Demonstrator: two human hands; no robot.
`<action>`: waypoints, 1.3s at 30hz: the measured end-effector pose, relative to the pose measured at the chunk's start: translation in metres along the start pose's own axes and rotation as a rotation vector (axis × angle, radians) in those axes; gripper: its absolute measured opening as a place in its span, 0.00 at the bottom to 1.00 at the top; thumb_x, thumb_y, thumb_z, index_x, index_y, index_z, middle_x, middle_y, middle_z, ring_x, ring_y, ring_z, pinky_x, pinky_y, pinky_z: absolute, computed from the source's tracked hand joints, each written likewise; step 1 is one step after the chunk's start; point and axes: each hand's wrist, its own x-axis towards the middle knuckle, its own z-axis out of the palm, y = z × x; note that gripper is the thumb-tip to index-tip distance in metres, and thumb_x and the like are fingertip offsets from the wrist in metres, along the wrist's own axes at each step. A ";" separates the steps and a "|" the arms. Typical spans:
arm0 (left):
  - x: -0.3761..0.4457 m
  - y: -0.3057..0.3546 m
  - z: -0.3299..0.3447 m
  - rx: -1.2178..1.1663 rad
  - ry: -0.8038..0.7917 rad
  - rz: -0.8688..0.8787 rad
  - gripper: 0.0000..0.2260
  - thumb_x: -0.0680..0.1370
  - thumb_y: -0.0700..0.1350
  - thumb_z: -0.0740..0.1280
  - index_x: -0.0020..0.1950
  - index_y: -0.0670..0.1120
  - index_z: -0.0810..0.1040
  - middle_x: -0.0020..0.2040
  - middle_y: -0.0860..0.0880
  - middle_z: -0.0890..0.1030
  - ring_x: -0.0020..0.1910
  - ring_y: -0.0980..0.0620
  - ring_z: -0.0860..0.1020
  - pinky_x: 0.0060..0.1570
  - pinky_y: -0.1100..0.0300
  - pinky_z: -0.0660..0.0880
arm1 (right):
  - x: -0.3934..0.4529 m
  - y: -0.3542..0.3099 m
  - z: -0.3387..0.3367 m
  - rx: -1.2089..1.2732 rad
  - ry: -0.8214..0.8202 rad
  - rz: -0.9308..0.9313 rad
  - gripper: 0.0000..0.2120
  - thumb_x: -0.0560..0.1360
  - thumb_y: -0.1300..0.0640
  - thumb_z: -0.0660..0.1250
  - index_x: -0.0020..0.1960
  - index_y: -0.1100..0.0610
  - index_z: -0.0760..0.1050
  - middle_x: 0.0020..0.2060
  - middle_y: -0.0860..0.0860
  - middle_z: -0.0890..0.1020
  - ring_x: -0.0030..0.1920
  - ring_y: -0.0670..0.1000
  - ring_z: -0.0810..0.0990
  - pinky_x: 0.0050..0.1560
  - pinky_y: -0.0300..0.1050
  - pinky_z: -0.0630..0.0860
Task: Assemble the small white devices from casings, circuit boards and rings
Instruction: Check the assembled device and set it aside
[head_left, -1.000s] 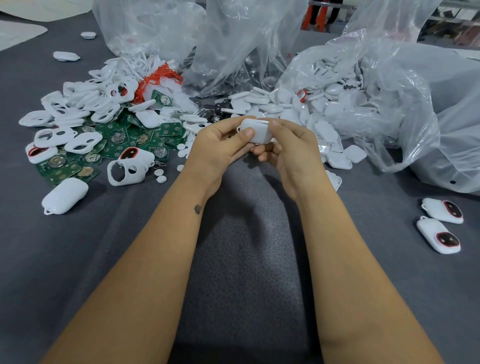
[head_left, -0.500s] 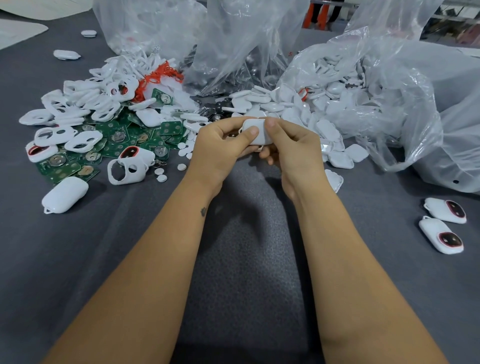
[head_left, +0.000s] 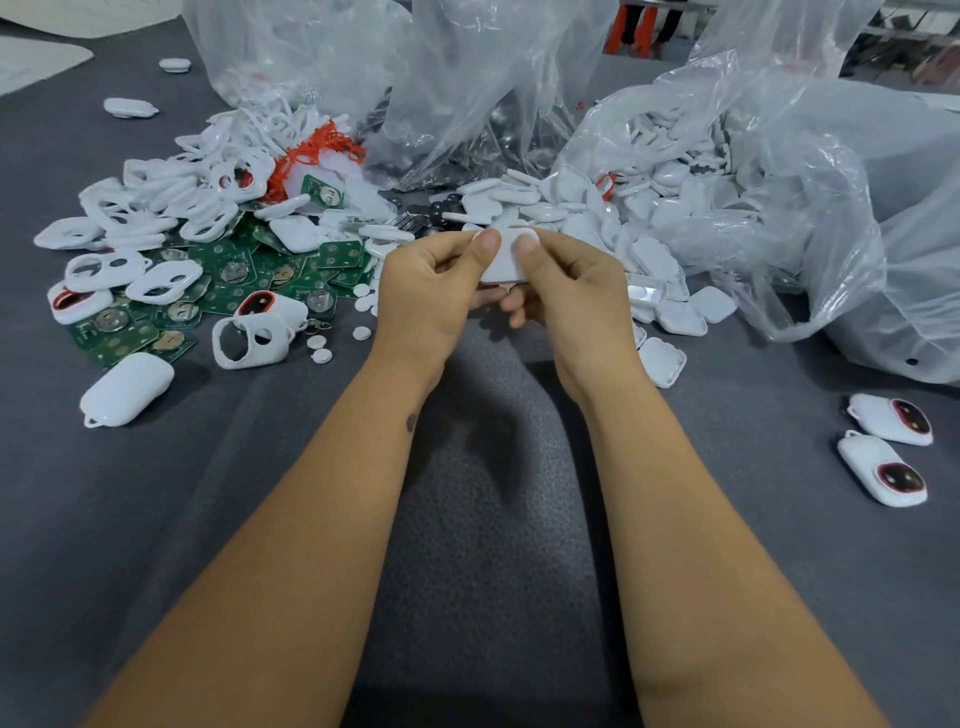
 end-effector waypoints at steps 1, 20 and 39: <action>0.001 0.000 -0.001 -0.016 0.019 -0.020 0.09 0.80 0.41 0.67 0.54 0.37 0.81 0.41 0.44 0.84 0.36 0.52 0.81 0.41 0.60 0.80 | 0.000 -0.001 0.000 0.008 -0.038 -0.002 0.11 0.79 0.65 0.65 0.60 0.60 0.77 0.32 0.57 0.78 0.29 0.49 0.75 0.31 0.40 0.75; -0.001 0.005 -0.012 -0.099 -0.219 -0.083 0.09 0.77 0.35 0.68 0.56 0.42 0.81 0.43 0.45 0.85 0.42 0.51 0.83 0.50 0.62 0.80 | 0.001 -0.001 -0.008 0.097 -0.066 -0.024 0.14 0.76 0.70 0.66 0.59 0.57 0.76 0.33 0.53 0.76 0.29 0.45 0.76 0.33 0.37 0.75; 0.001 0.004 -0.009 -0.136 -0.033 -0.174 0.05 0.78 0.34 0.67 0.54 0.38 0.79 0.38 0.48 0.82 0.36 0.57 0.82 0.42 0.65 0.79 | 0.003 0.003 -0.004 -0.046 -0.027 0.161 0.15 0.81 0.54 0.62 0.41 0.62 0.76 0.31 0.55 0.78 0.29 0.49 0.73 0.29 0.40 0.71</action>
